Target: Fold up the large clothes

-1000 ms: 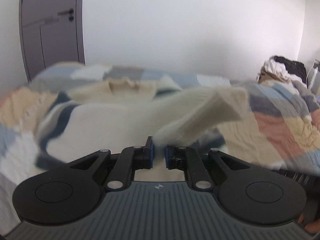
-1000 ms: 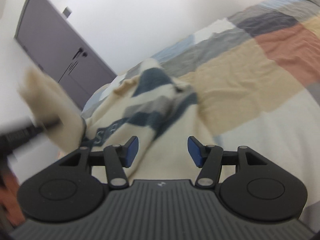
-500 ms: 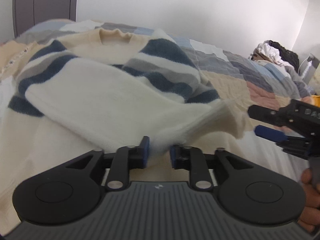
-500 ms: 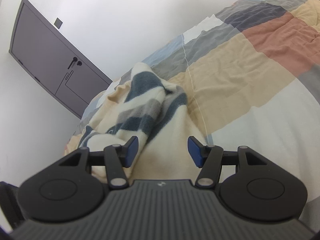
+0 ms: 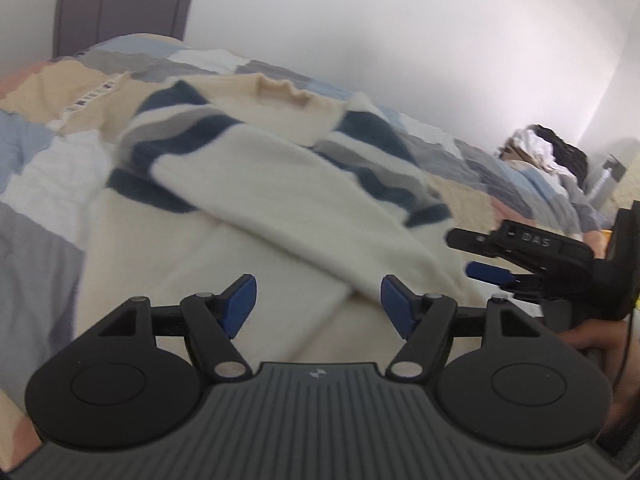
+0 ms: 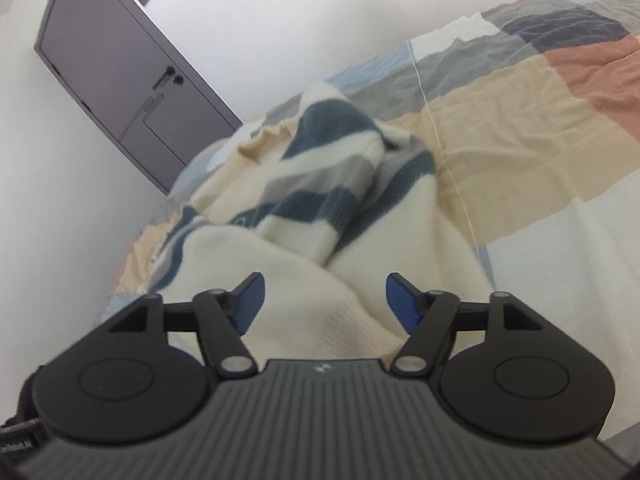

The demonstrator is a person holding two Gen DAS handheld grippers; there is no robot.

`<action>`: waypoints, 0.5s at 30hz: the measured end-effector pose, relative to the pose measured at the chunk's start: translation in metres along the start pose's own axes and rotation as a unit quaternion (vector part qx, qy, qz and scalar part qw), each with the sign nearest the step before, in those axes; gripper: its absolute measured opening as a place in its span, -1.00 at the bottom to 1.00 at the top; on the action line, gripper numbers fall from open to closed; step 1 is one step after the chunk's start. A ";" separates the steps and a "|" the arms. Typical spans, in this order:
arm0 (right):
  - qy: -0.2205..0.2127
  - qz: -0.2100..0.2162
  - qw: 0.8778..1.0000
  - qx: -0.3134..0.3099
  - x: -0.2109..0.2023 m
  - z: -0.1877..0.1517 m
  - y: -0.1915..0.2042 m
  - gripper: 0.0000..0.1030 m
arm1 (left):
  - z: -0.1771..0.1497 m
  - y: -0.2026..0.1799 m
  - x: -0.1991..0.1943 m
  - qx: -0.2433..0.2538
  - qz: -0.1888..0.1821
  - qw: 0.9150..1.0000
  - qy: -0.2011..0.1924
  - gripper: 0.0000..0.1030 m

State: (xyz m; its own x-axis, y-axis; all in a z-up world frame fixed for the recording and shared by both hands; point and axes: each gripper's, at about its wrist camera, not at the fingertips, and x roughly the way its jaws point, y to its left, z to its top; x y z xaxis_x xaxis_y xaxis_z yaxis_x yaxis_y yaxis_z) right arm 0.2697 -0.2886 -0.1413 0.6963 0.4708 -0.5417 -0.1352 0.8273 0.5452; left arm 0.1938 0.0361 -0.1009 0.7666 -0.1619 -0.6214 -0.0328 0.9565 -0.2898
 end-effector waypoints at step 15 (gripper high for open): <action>0.051 -0.069 0.996 0.007 0.038 -0.012 0.001 0.36 | -0.020 0.051 0.042 -0.043 0.012 0.997 0.058 0.41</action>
State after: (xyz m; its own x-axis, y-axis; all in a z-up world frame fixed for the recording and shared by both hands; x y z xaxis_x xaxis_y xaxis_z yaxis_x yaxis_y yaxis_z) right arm 0.2880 -0.2659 -0.1686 0.6323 0.3818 -0.6741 -0.0321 0.8823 0.4696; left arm 0.2115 0.0732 -0.1562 0.6851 -0.1711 -0.7081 -0.1098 0.9367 -0.3325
